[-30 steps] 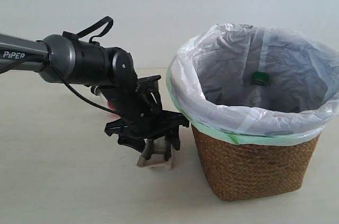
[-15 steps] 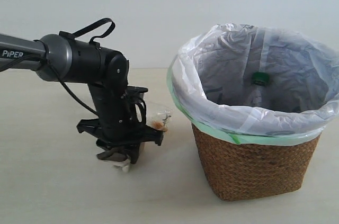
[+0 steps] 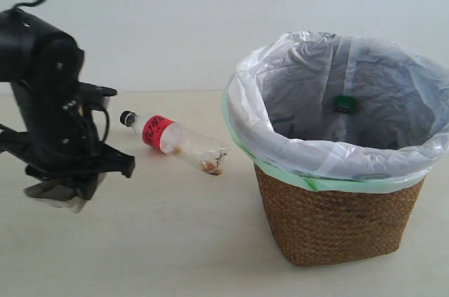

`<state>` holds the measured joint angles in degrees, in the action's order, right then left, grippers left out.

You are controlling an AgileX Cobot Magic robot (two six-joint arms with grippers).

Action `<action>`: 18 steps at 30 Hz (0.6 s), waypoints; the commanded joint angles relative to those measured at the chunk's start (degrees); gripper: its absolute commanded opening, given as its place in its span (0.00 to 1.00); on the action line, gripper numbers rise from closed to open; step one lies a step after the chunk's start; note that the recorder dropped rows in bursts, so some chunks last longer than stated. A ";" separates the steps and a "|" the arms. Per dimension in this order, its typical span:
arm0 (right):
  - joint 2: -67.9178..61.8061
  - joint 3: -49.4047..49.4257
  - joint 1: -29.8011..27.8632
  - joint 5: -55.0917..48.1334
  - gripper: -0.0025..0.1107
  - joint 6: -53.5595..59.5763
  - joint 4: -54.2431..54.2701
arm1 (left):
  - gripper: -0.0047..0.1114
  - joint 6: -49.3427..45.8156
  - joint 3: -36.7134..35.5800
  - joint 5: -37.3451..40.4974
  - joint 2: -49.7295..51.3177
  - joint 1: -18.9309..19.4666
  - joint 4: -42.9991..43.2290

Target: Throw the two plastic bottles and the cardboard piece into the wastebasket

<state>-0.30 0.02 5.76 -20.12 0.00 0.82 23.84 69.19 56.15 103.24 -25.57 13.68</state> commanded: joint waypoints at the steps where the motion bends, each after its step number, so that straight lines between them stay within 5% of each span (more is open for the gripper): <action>1: 0.30 -0.02 0.09 0.50 0.02 0.00 -0.09 | 0.08 0.66 -4.83 -0.71 -8.10 3.25 0.13; 10: 0.30 -0.02 0.09 0.50 0.02 0.00 -0.09 | 0.08 -0.05 -9.88 5.68 -17.88 10.22 1.08; 18: 0.30 -0.02 0.09 0.50 0.02 0.00 -0.09 | 0.08 0.93 -9.88 9.44 -17.88 10.69 4.99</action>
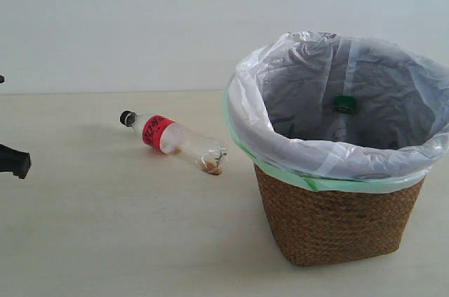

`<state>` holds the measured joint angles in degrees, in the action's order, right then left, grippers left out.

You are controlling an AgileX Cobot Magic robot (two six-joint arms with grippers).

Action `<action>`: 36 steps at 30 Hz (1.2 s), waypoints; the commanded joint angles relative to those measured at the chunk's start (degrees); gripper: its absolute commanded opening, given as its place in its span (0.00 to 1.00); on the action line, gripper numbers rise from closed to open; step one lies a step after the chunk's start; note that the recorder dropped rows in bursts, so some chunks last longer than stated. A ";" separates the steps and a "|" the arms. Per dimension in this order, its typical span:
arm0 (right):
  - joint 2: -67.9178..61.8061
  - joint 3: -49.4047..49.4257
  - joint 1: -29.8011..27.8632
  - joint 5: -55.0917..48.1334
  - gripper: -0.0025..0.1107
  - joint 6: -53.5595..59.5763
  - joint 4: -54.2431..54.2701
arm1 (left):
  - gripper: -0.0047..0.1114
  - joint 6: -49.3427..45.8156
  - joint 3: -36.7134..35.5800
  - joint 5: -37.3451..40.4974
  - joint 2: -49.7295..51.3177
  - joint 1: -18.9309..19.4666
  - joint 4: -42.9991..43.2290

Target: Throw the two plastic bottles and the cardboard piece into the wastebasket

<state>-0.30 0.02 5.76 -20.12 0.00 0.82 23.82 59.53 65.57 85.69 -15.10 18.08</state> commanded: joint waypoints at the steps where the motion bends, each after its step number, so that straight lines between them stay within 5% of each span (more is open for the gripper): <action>1: 0.30 -0.02 0.09 0.50 0.02 0.00 -0.09 | 0.08 0.95 -0.22 -1.26 -0.35 0.23 0.28; 7: 0.30 -0.02 0.09 0.50 0.02 0.00 -0.09 | 0.08 -1.63 -0.22 -8.40 -0.24 0.23 -5.49; 17: 0.30 -0.02 0.09 0.50 0.02 0.00 -0.09 | 0.08 -2.41 -0.22 -8.67 -0.24 0.23 -5.41; 24: 0.30 -0.02 0.09 0.50 0.02 0.00 -0.09 | 0.08 1.05 -0.22 -3.21 -0.24 0.23 2.87; 30: 0.30 -0.02 0.09 0.50 0.02 0.00 -0.09 | 0.08 2.13 -0.22 3.28 -0.24 4.40 5.71; 36: 0.30 -0.02 0.09 0.50 0.02 0.00 -0.09 | 0.08 -0.97 -0.22 -0.58 -0.24 5.92 3.73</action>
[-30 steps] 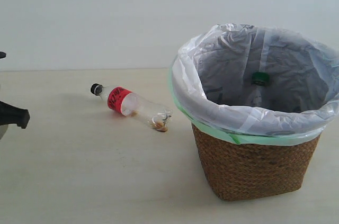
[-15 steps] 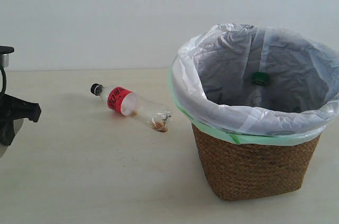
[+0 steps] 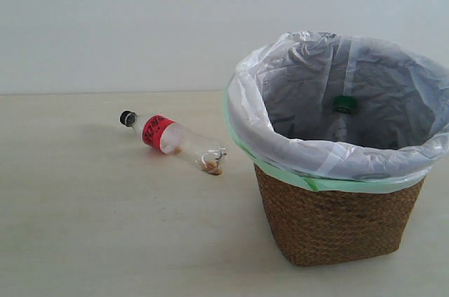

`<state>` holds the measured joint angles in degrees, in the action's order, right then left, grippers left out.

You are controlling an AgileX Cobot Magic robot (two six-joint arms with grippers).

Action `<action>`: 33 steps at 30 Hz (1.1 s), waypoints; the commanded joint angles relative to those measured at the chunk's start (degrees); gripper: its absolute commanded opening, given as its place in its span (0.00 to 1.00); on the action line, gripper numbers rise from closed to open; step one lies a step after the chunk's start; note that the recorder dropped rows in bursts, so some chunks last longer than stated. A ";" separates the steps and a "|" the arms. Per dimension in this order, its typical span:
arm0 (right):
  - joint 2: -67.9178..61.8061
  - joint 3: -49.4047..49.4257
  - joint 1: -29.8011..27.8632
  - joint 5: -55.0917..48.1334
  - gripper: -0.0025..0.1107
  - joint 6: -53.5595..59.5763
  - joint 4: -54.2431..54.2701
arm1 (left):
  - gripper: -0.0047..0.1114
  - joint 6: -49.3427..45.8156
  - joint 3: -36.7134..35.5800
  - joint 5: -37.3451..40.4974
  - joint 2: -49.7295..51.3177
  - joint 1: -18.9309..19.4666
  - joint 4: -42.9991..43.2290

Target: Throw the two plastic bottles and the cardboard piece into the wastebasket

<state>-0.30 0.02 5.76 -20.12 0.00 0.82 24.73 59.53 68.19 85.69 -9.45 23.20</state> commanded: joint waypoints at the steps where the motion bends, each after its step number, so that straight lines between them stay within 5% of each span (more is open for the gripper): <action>1: 0.30 -0.02 0.09 0.50 0.02 0.00 -0.09 | 0.08 -3.53 -0.12 -5.96 -0.24 0.26 -3.48; 5: 0.30 -0.02 0.09 0.50 0.02 0.00 -0.09 | 0.08 -21.44 1.83 -17.24 0.65 -0.46 -24.92; 9: 0.30 -0.02 0.09 0.50 0.02 0.00 -0.09 | 0.10 -39.76 15.21 -14.30 4.57 -6.08 -52.65; 12: 0.30 -0.02 0.09 0.50 0.02 0.00 -0.09 | 0.25 -41.02 28.76 -12.77 8.55 -13.20 -62.40; 14: 0.30 -0.02 0.09 0.50 0.02 0.00 -0.09 | 0.47 -38.82 38.18 -11.54 11.78 -17.63 -64.94; 17: 0.30 -0.02 0.09 0.50 0.02 0.00 -0.09 | 0.74 -26.48 51.20 -10.38 17.13 -21.37 -59.29; 21: 0.30 -0.02 0.09 0.50 0.02 0.00 -0.09 | 0.76 -15.31 60.48 0.58 22.48 -23.15 -45.88; 27: 0.30 -0.02 0.09 0.50 0.02 0.00 -0.09 | 0.76 -6.14 57.64 1.77 20.65 -22.28 -24.96; 33: 0.30 -0.02 0.09 0.50 0.02 0.00 -0.09 | 0.76 -11.98 49.79 1.77 19.49 -21.65 -11.36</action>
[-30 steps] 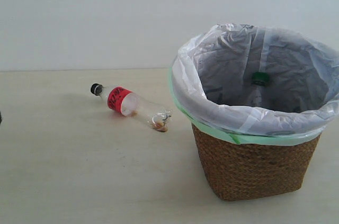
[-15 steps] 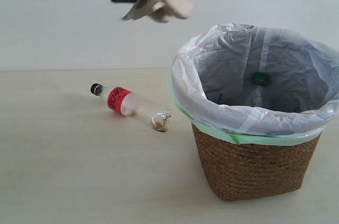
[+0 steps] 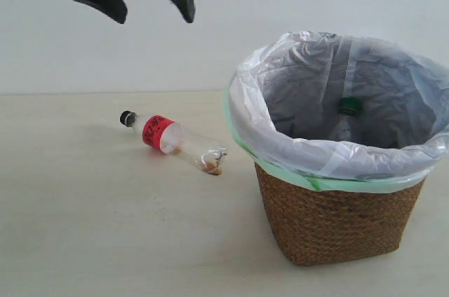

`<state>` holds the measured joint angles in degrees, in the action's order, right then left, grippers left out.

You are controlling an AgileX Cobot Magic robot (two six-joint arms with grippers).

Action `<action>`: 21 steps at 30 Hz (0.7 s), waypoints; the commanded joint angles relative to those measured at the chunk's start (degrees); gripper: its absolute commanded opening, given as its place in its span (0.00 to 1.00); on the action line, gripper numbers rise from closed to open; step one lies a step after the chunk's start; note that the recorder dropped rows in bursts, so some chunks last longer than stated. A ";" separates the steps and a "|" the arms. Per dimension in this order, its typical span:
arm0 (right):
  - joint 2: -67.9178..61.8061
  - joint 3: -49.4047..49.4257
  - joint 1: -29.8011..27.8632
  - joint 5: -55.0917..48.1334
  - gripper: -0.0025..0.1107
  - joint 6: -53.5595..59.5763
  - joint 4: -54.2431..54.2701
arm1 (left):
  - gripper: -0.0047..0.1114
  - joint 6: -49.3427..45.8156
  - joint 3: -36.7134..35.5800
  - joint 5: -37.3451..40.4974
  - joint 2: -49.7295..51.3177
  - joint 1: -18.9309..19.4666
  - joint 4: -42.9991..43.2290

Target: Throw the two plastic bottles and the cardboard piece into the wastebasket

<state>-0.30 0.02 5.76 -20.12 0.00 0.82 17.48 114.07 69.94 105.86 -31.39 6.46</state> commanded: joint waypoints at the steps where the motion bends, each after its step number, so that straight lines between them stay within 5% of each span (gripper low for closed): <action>1: 0.30 -0.02 0.09 0.50 0.02 0.00 -0.09 | 0.76 -7.65 -5.90 0.03 -0.58 0.29 5.64; 5: 0.30 -0.02 0.09 0.50 0.02 0.00 -0.09 | 0.76 -28.37 -15.85 0.03 2.09 0.29 9.46; 10: 0.30 -0.02 0.09 0.50 0.02 0.00 -0.09 | 0.76 -42.10 -21.72 0.03 8.96 0.29 16.56; 21: 0.30 -0.02 0.09 0.50 0.02 0.00 -0.09 | 0.76 -51.32 -21.99 -15.40 13.78 0.18 19.91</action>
<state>-0.30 0.02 5.76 -20.12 0.00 0.82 -31.36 92.39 57.59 119.81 -31.24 26.00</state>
